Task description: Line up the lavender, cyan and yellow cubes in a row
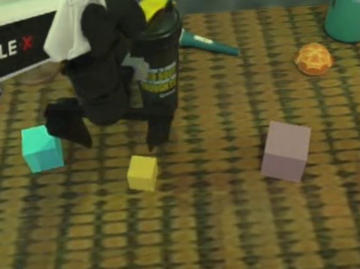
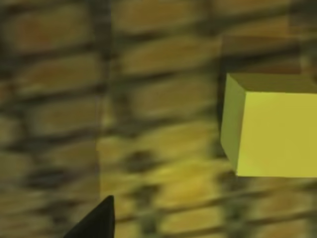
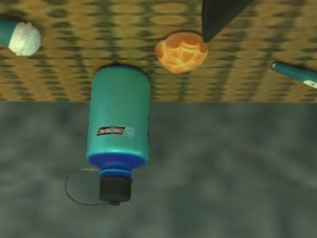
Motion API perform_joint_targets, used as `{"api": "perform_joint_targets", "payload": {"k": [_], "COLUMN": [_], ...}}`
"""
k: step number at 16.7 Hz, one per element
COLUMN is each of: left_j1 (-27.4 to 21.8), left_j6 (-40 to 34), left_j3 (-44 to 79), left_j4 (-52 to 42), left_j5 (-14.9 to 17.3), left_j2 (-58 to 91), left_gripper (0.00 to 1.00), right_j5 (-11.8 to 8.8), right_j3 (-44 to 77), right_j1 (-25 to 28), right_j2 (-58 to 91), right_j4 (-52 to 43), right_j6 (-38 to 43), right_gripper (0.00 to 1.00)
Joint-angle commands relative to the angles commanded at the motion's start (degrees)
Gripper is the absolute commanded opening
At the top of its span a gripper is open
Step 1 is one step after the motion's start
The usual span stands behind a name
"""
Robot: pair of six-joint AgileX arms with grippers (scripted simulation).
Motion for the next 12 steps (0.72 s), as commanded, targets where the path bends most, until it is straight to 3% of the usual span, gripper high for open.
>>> {"api": "perform_joint_targets", "payload": {"k": [4, 12], "left_j1": [-1.80, -1.68], "left_j6": [-1.03, -0.89], "left_j3": [5.97, 4.53], "left_j4": [-3.38, -1.11], "left_j5": [0.00, 0.01], "left_j2": [6.66, 7.79], "left_gripper": [1.00, 1.00], "right_j5": [0.00, 0.00], "right_j3": [0.00, 0.00], "right_j1": [0.00, 0.00], "right_j2": [0.00, 0.00], "right_j4": [0.00, 0.00], "right_j6": [0.00, 0.00], "right_gripper": [1.00, 1.00]}}
